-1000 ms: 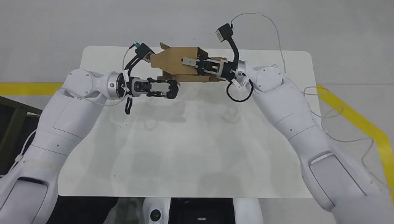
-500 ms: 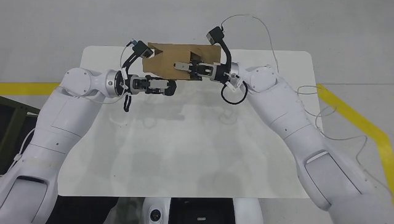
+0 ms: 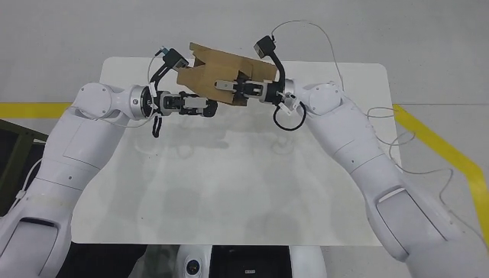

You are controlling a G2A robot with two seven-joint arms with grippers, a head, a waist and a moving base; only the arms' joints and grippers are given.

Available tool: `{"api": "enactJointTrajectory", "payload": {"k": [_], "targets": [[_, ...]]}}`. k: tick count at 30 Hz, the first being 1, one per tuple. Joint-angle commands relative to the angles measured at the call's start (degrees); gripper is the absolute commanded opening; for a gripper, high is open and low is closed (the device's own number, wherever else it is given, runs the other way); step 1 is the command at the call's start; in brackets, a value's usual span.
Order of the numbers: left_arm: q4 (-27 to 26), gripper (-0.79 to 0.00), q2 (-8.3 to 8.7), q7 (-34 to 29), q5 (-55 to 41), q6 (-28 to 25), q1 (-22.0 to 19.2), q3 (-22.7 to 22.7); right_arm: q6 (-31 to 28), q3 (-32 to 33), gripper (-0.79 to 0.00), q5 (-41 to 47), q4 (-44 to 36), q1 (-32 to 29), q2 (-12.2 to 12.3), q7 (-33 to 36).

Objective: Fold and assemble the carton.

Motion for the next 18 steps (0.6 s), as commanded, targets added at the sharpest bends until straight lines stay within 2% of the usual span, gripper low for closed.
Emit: {"api": "enactJointTrajectory", "payload": {"k": [1, 10, 18], "targets": [[0.0, 0.000, 0.00, 0.0, -0.1, 0.0, 0.0, 0.0, -0.2, 0.1, -0.785, 0.0, 0.1, 0.0, -0.1, -0.1], [1.2, 0.000, 0.34, 1.7, 2.7, -1.7, -0.3, -0.7, -1.2, 3.0, -0.785, 0.2, 2.4, -0.1, 0.6, 0.2], [3.2, 0.000, 1.55, 7.3, 9.0, -7.3, -0.7, -2.4, 1.1, 6.8, -0.785, 2.7, 1.8, -2.2, 2.9, 10.6]]}}
